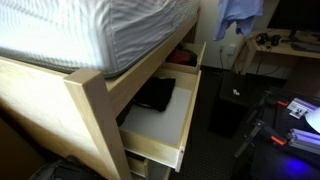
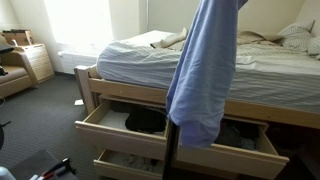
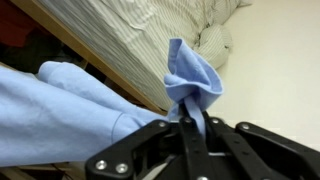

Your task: Pick up the grey cloth from the first drawer and put it in the second drawer.

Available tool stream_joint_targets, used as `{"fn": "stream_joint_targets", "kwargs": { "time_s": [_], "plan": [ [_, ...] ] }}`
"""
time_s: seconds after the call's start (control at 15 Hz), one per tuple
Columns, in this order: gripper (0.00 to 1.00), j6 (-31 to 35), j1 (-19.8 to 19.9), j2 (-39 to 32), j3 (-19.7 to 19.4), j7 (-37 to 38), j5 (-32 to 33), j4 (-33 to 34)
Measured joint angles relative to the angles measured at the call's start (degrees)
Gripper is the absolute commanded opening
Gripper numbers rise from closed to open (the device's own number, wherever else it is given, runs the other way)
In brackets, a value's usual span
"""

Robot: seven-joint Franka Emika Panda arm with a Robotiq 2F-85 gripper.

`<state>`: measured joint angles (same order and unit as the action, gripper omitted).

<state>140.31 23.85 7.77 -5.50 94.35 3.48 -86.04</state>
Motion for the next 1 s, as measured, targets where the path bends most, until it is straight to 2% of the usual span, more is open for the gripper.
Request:
{"fn": "stream_joint_targets", "kwargs": {
  "time_s": [0.2,0.4,0.53,0.67,0.87,0.93,1.0],
  "plan": [
    [0.02,0.6,-0.4,-8.7,-1.9,10.9,2.1,7.3],
    [0.02,6.7,-1.0,-15.3,-1.8,20.7,4.8,10.4],
    [0.02,12.8,-2.3,-18.5,-1.8,25.6,7.1,10.2],
    [0.02,19.7,-4.5,-21.3,-2.5,33.2,13.7,8.8],
    [0.02,28.2,-10.8,-25.3,-9.2,48.0,26.5,5.5],
    [0.02,30.1,-12.4,-26.5,-11.0,52.0,29.0,4.1],
    [0.02,31.9,-13.0,-27.4,-11.2,54.0,29.3,2.2]
  ]
}}
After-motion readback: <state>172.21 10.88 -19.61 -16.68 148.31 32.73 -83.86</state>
